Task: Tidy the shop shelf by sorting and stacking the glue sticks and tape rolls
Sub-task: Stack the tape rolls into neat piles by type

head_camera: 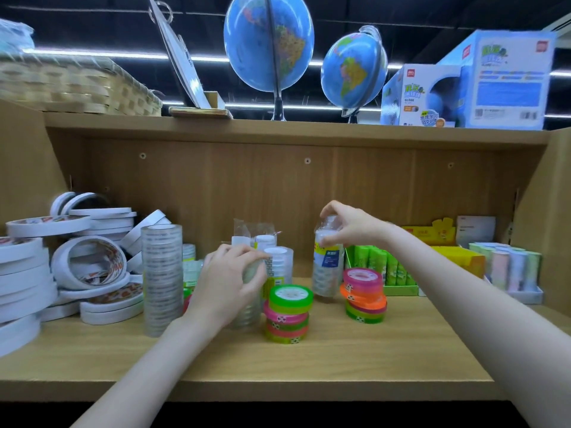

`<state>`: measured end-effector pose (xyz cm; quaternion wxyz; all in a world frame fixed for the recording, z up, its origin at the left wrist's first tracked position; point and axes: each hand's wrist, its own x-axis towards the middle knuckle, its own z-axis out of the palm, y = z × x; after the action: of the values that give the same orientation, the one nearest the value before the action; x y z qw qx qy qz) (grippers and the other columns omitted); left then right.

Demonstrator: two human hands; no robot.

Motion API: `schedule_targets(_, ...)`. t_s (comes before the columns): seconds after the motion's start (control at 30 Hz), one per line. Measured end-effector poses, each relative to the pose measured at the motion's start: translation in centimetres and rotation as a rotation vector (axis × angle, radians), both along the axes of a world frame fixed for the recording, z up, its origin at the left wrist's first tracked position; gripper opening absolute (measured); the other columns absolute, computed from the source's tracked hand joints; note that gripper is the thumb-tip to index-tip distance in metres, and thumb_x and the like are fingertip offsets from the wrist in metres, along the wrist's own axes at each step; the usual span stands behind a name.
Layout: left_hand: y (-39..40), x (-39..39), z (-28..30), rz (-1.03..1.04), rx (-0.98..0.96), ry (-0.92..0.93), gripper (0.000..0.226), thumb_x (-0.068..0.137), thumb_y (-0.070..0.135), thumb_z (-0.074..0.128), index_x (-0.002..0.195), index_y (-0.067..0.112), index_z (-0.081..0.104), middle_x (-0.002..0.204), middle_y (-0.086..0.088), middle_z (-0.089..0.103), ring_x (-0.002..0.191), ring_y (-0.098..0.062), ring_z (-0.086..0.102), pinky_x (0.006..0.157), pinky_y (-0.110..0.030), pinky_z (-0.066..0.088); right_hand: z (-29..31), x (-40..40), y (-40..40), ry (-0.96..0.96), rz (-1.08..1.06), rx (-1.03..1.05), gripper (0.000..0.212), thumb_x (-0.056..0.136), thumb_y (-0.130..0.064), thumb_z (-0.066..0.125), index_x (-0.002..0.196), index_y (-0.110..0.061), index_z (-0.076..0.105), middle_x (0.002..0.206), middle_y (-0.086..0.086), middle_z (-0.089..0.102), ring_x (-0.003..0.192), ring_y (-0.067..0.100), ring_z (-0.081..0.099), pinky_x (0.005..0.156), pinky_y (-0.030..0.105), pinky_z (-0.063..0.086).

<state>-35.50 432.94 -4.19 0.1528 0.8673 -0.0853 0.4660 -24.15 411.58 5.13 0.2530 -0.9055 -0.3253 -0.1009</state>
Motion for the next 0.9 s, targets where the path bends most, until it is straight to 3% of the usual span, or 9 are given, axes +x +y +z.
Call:
schedule_targets(0.1,-0.1,0.3,1.4,-0.050,-0.122,0.044,0.051,0.083,0.051,0.031,0.105,0.024,0.067,0.101,0.012,0.062,0.097,-0.010,0.051,0.089,-0.031,0.038,-0.8,0.9,1.3,-0.133,0.024,-0.081,0.049,0.077,-0.023,0.071,0.119,-0.015,0.046,0.107,0.001,0.053,0.096,0.017,0.051,0.079,0.025,0.042)
schedule_targets(0.2,0.1,1.5,2.6,-0.012,-0.200,0.085,0.028,0.095,0.028,0.043,0.111,0.022,0.065,0.111,0.007,0.063,0.104,-0.015,0.052,0.088,-0.029,0.037,-1.3,2.6,2.9,-0.160,0.034,-0.191,0.049,0.078,-0.026,0.070,0.118,-0.018,0.043,0.114,0.006,0.055,0.099,0.023,0.054,0.084,0.037,0.050)
schedule_targets(0.3,0.3,2.4,3.0,0.039,-0.222,0.148,0.029,0.093,0.025,0.047,0.119,0.023,0.060,0.123,0.006,0.058,0.114,-0.016,0.048,0.090,-0.026,0.035,-0.9,3.6,4.3,-0.295,-0.043,-0.397,0.047,0.084,-0.028,0.064,0.122,-0.016,0.039,0.112,0.009,0.058,0.104,0.029,0.051,0.091,0.038,0.039)
schedule_targets(0.43,0.6,2.7,3.1,0.060,-0.281,0.222,0.034,0.090,0.028,0.051,0.124,0.023,0.056,0.129,0.003,0.053,0.112,-0.023,0.049,0.091,-0.029,0.037,-0.6,4.3,5.2,-0.499,-0.157,-0.638,0.048,0.087,-0.025,0.058,0.129,-0.015,0.037,0.119,0.006,0.052,0.117,0.028,0.037,0.095,0.043,0.030)
schedule_targets(0.53,0.8,2.6,2.5,0.048,-0.370,0.228,0.038,0.090,0.027,0.051,0.127,0.020,0.050,0.131,0.001,0.050,0.121,-0.019,0.044,0.096,-0.030,0.036,-0.1,4.1,4.6,-0.416,-0.103,-0.421,0.046,0.087,-0.024,0.059,0.128,-0.019,0.041,0.120,0.001,0.054,0.117,0.025,0.042,0.096,0.044,0.031)
schedule_targets(0.63,0.9,2.3,1.6,-0.006,-0.493,0.142,0.040,0.089,0.021,0.053,0.128,0.016,0.047,0.133,-0.001,0.048,0.124,-0.017,0.042,0.096,-0.028,0.033,1.1,2.9,4.8,-0.331,0.129,-0.187,0.040,0.087,-0.013,0.060,0.124,-0.024,0.052,0.125,-0.004,0.055,0.117,0.016,0.047,0.099,0.035,0.037)
schedule_targets(0.73,0.9,2.0,1.1,-0.060,-0.600,0.099,0.043,0.089,0.019,0.055,0.130,0.016,0.043,0.132,0.001,0.046,0.117,-0.011,0.041,0.089,-0.024,0.030,1.6,1.6,6.4,-0.150,0.315,-0.328,0.045,0.086,0.000,0.053,0.124,-0.024,0.057,0.128,-0.006,0.053,0.110,0.009,0.050,0.099,0.029,0.040)
schedule_targets(0.83,1.3,1.7,1.1,-0.160,-0.688,0.180,0.043,0.087,0.026,0.060,0.127,0.020,0.043,0.127,0.003,0.046,0.110,-0.005,0.039,0.088,-0.022,0.029,1.1,1.7,7.9,-0.051,0.293,-0.477,0.051,0.088,0.002,0.045,0.131,-0.024,0.051,0.135,0.000,0.047,0.103,0.018,0.054,0.094,0.035,0.046)
schedule_targets(0.9,1.6,1.3,0.9,-0.195,-0.680,0.242,0.042,0.085,0.034,0.063,0.121,0.024,0.045,0.127,0.004,0.047,0.111,-0.004,0.041,0.089,-0.022,0.030,0.7,2.0,8.3,-0.078,0.252,-0.478,0.042,0.090,-0.005,0.049,0.129,-0.019,0.053,0.127,0.003,0.052,0.098,0.018,0.053,0.088,0.030,0.044)
